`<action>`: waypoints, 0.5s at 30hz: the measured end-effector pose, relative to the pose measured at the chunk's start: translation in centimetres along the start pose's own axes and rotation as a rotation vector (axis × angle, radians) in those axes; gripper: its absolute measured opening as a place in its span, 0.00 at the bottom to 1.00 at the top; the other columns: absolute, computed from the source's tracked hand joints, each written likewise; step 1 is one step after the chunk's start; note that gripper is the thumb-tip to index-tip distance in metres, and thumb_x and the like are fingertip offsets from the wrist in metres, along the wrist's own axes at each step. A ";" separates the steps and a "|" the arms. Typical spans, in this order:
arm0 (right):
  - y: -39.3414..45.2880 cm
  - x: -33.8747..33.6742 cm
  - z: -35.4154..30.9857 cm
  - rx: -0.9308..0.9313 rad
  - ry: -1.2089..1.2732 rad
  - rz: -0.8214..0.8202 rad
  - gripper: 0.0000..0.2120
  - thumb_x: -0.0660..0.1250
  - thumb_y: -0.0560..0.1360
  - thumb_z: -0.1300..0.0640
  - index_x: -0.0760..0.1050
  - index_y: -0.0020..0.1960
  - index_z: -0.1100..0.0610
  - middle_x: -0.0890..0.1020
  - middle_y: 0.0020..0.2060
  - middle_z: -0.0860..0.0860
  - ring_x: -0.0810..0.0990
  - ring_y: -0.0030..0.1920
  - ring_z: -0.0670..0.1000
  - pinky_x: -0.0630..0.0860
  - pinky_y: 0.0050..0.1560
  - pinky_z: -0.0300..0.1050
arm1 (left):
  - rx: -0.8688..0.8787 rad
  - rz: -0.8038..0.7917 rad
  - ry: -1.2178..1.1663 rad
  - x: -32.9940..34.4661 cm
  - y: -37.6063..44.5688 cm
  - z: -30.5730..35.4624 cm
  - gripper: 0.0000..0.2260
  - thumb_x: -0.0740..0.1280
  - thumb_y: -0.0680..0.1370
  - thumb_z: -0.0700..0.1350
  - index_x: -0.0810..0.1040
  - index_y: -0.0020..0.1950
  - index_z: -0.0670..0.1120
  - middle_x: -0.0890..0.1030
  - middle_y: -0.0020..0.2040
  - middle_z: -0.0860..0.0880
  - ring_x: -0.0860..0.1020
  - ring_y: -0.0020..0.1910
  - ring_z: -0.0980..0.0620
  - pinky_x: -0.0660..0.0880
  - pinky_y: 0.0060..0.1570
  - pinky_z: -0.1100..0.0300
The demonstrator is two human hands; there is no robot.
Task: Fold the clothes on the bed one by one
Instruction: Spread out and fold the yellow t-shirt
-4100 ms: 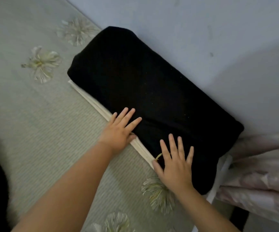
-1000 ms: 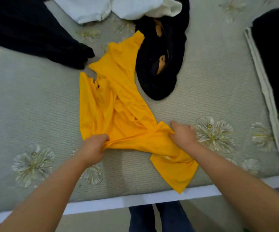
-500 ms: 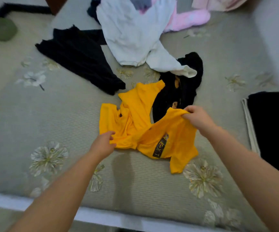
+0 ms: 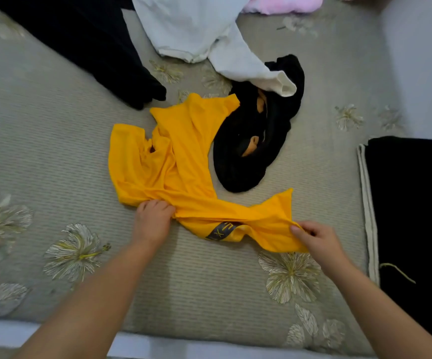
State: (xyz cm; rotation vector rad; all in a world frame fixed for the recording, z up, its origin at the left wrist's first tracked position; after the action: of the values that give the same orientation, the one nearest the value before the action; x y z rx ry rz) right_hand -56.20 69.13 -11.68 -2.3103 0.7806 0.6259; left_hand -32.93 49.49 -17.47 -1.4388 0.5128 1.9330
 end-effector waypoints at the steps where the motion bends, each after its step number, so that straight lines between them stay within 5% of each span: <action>1: 0.4 -0.2 0.2 0.002 0.002 0.036 0.09 0.65 0.74 0.65 0.79 0.53 0.64 0.78 0.38 0.52 0.74 0.41 0.51 0.68 0.43 0.41 | -0.035 -0.030 -0.029 0.1 0.4 -0.4 0.05 0.67 0.69 0.34 0.81 0.42 0.39 0.82 0.41 0.39 0.80 0.44 0.39 0.72 0.44 0.48; 3: 1.2 -0.7 0.0 -0.002 -0.046 0.121 0.10 0.64 0.75 0.63 0.78 0.55 0.65 0.78 0.45 0.57 0.73 0.48 0.53 0.68 0.49 0.46 | -0.101 -0.054 -0.077 -0.3 0.9 -1.0 0.05 0.65 0.75 0.38 0.79 0.47 0.37 0.81 0.47 0.37 0.77 0.49 0.39 0.67 0.48 0.52; 6: 2.4 -1.3 -2.6 -0.082 -0.089 0.253 0.11 0.63 0.76 0.61 0.77 0.55 0.66 0.77 0.50 0.61 0.73 0.52 0.57 0.66 0.51 0.45 | -0.147 0.099 -0.240 -4.3 1.4 -1.4 0.08 0.61 0.78 0.37 0.74 0.43 0.32 0.78 0.43 0.31 0.75 0.46 0.35 0.64 0.47 0.49; 12: 2.4 -3.2 -12.9 -0.237 -0.030 0.380 0.12 0.60 0.78 0.60 0.77 0.51 0.67 0.71 0.36 0.49 0.68 0.44 0.49 0.59 0.41 0.39 | 0.033 0.423 -0.258 -19.4 2.1 2.1 0.15 0.58 0.77 0.43 0.74 0.40 0.32 0.76 0.36 0.33 0.74 0.37 0.37 0.61 0.36 0.52; 15: 0.0 -6.3 -18.5 -0.319 0.058 0.451 0.10 0.57 0.79 0.60 0.73 0.40 0.57 0.65 0.31 0.43 0.67 0.38 0.49 0.59 0.40 0.40 | 0.083 0.566 -0.151 -27.7 0.9 3.2 0.19 0.52 0.77 0.47 0.74 0.38 0.34 0.75 0.33 0.36 0.73 0.33 0.39 0.67 0.33 0.50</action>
State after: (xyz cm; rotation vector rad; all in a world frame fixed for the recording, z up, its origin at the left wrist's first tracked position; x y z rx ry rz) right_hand -56.44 58.98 5.03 -2.4569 1.3319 0.9395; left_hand -30.98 43.28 9.68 -1.1602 0.9976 2.3958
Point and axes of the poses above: each hand's wrist, its own y-axis towards the middle knuckle, its own x-axis out of the palm, z = x × y, the point moved 10 cm from there along y, towards the middle knuckle
